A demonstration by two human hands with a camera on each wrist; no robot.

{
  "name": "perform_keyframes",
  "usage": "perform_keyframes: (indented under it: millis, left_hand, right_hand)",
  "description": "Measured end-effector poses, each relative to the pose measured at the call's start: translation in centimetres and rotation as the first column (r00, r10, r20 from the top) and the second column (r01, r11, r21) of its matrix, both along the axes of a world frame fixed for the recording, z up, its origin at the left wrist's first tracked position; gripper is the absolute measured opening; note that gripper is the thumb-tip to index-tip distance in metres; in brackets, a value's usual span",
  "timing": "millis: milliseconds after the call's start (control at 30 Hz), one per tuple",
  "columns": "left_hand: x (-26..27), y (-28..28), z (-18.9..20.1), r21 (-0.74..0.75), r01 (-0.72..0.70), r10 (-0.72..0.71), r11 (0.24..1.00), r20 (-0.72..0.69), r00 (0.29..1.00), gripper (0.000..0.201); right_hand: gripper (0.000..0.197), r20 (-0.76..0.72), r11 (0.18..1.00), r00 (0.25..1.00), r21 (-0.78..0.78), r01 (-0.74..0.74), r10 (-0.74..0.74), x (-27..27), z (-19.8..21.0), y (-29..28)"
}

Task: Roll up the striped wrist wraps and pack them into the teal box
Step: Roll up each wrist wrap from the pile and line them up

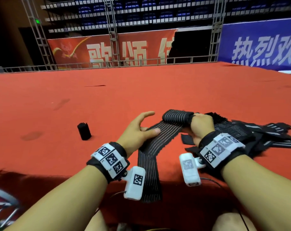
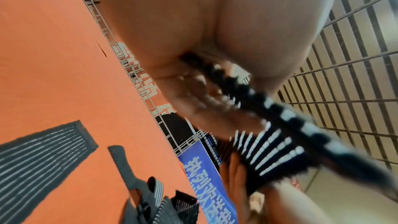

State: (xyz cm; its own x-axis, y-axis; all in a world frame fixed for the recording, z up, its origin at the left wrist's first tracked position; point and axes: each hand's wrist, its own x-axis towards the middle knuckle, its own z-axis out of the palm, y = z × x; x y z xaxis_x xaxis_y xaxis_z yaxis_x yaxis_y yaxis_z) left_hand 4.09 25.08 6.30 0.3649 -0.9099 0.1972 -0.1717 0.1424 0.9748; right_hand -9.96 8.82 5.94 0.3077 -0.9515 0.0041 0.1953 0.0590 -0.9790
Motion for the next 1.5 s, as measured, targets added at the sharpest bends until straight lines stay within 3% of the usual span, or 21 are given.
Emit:
perform_keyframes:
  millis: [33, 133, 200, 267, 367, 433, 500, 567, 700, 767, 800, 833, 867, 933, 967, 1067, 1233, 1367, 1500]
  left_hand:
    - [0.0, 0.0, 0.3, -0.058, -0.029, 0.028, 0.998, -0.016, 0.999, 0.044]
    - [-0.3, 0.0, 1.3, -0.182, -0.079, 0.07, 0.98, -0.057, 0.996, 0.009]
    - [-0.2, -0.1, 1.9, -0.213, -0.085, 0.056, 0.973, -0.139, 0.989, 0.01]
    - [-0.1, 0.0, 2.3, -0.238, -0.058, 0.003, 0.969, -0.227, 0.974, 0.034]
    - [-0.1, -0.1, 3.0, -0.312, -0.024, -0.048, 0.95, -0.223, 0.974, 0.056]
    - [-0.2, -0.3, 3.4, -0.338, -0.086, 0.014, 0.937, -0.211, 0.977, 0.05]
    - [-0.4, -0.4, 3.9, -0.341, -0.167, 0.108, 0.925, -0.186, 0.977, 0.026]
    - [-0.4, -0.2, 4.3, -0.349, -0.237, 0.199, 0.907, -0.141, 0.97, 0.012]
    - [-0.3, -0.4, 4.4, -0.399, -0.296, 0.32, 0.868, -0.008, 0.947, 0.014]
    - [-0.3, -0.5, 4.2, -0.386, -0.282, 0.302, 0.878, -0.009, 0.953, 0.017]
    - [-0.3, -0.6, 3.9, -0.369, -0.277, 0.296, 0.887, -0.006, 0.955, 0.018]
    - [-0.2, -0.6, 3.6, -0.347, -0.275, 0.293, 0.897, -0.003, 0.956, 0.019]
    - [0.0, -0.6, 3.3, -0.318, -0.272, 0.286, 0.908, -0.002, 0.958, 0.02]
    - [0.2, -0.6, 2.8, -0.269, -0.247, 0.256, 0.931, -0.001, 0.967, 0.02]
    - [0.4, -0.7, 2.4, -0.254, -0.233, 0.241, 0.939, -0.002, 0.971, 0.02]
    - [1.1, -1.0, 1.1, -0.207, -0.208, 0.214, 0.956, 0.007, 0.977, 0.021]
    - [2.5, -2.0, -2.0, -0.154, -0.233, 0.237, 0.96, 0.007, 0.971, 0.02]
    - [3.9, -2.5, -4.0, -0.059, -0.25, 0.253, 0.966, 0.044, 0.966, 0.015]
    - [6.3, -3.4, -6.7, 0.042, -0.247, 0.243, 0.968, 0.08, 0.967, 0.012]
  right_hand:
    - [0.015, -0.042, 1.0, 0.999, 0.01, 0.018, -0.017, -0.1, -0.6, -0.7]
    - [0.021, -0.129, 0.996, 0.989, 0.039, 0.083, -0.078, -0.7, -1.4, -1.0]
    - [0.027, -0.227, 1.0, 0.974, 0.015, 0.013, -0.009, -1.4, -1.4, -0.6]
    - [0.028, -0.335, 0.996, 0.938, 0.015, -0.086, 0.086, -1.8, -1.8, -0.5]
    - [0.02, -0.369, 0.989, 0.919, 0.1, -0.111, 0.14, -1.7, -2.2, -0.1]
    - [0.017, -0.425, 0.979, 0.884, 0.14, -0.149, 0.195, -1.6, -2.5, 0.3]
    - [0.016, -0.476, 0.974, 0.85, 0.114, -0.197, 0.227, -1.8, -3.0, 0.3]
    - [0.02, -0.597, 0.963, 0.765, 0.052, -0.265, 0.242, -1.9, -3.3, 0.4]
    - [0.029, -0.831, 0.871, 0.444, 0.092, -0.482, 0.334, -1.8, -3.1, 1.9]
    - [0.035, -0.892, 0.844, 0.373, 0.018, -0.536, 0.256, -1.6, -3.2, 2.2]
    - [0.033, -0.899, 0.826, 0.395, -0.073, -0.558, 0.187, -1.6, -3.1, 2.2]
    - [0.029, -0.871, 0.811, 0.473, -0.18, -0.556, 0.131, -1.5, -3.1, 2.1]
    - [0.027, -0.796, 0.809, 0.597, -0.284, -0.515, 0.101, -1.5, -3.1, 2.1]
    - [0.029, -0.539, 0.824, 0.829, -0.393, -0.407, 0.152, -1.3, -2.5, 2.0]
    - [0.031, -0.414, 0.827, 0.883, -0.401, -0.394, 0.22, -1.0, -2.2, 2.2]
    - [0.038, -0.221, 0.796, 0.883, -0.382, -0.47, 0.414, -0.1, -1.2, 2.9]
    - [0.02, -0.339, 0.721, 0.854, -0.462, -0.516, 0.394, 1.8, -3.2, 3.4]
    - [0.021, -0.299, 0.787, 0.884, -0.414, -0.458, 0.358, 3.8, -5.6, 1.8]
    - [0.035, -0.363, 0.841, 0.872, -0.307, -0.446, 0.33, 6.4, -8.2, -0.5]
